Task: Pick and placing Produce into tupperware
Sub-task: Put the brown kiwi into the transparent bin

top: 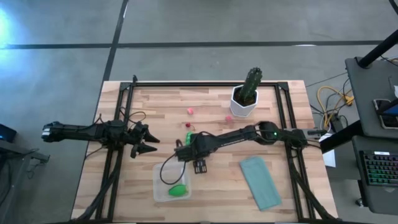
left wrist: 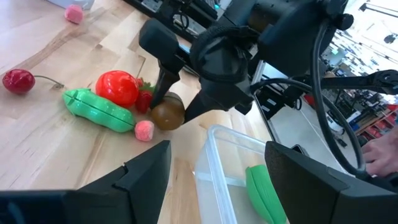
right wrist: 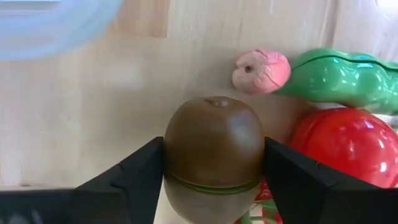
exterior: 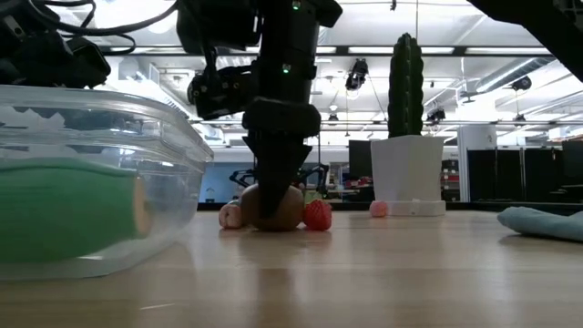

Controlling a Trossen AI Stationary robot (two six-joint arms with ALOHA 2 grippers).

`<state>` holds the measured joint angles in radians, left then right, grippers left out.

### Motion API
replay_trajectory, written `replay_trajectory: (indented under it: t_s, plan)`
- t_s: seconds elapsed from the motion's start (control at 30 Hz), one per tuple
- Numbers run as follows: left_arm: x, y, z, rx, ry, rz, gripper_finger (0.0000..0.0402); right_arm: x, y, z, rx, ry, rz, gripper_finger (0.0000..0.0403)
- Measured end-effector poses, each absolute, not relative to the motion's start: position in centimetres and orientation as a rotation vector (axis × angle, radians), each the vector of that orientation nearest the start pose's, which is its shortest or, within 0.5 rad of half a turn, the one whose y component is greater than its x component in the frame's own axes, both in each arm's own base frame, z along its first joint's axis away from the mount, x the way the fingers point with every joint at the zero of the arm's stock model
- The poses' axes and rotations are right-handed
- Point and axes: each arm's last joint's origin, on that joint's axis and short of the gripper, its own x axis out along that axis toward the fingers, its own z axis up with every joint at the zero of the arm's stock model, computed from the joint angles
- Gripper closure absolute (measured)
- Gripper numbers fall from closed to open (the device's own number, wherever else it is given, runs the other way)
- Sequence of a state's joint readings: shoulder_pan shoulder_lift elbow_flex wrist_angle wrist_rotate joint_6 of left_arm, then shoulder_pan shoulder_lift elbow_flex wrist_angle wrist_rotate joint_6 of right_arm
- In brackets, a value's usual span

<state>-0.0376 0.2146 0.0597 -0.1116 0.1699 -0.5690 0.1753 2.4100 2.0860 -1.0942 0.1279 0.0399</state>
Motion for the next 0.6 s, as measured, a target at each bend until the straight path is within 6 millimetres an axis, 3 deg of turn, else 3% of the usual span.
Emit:
replay_trajectory:
  t_s: [0.3, 0.6]
  plan:
    - [10.6, -0.9, 15.6, -0.581, 0.319, -0.125, 0.0155, 47.4, 8.1, 16.7, -0.172, 1.423, 0.005, 0.0147]
    - [10.6, -0.9, 15.6, -0.581, 0.322, -0.125, 0.0155, 47.0, 8.1, 21.8, -0.105, 1.422, 0.005, 0.0171]
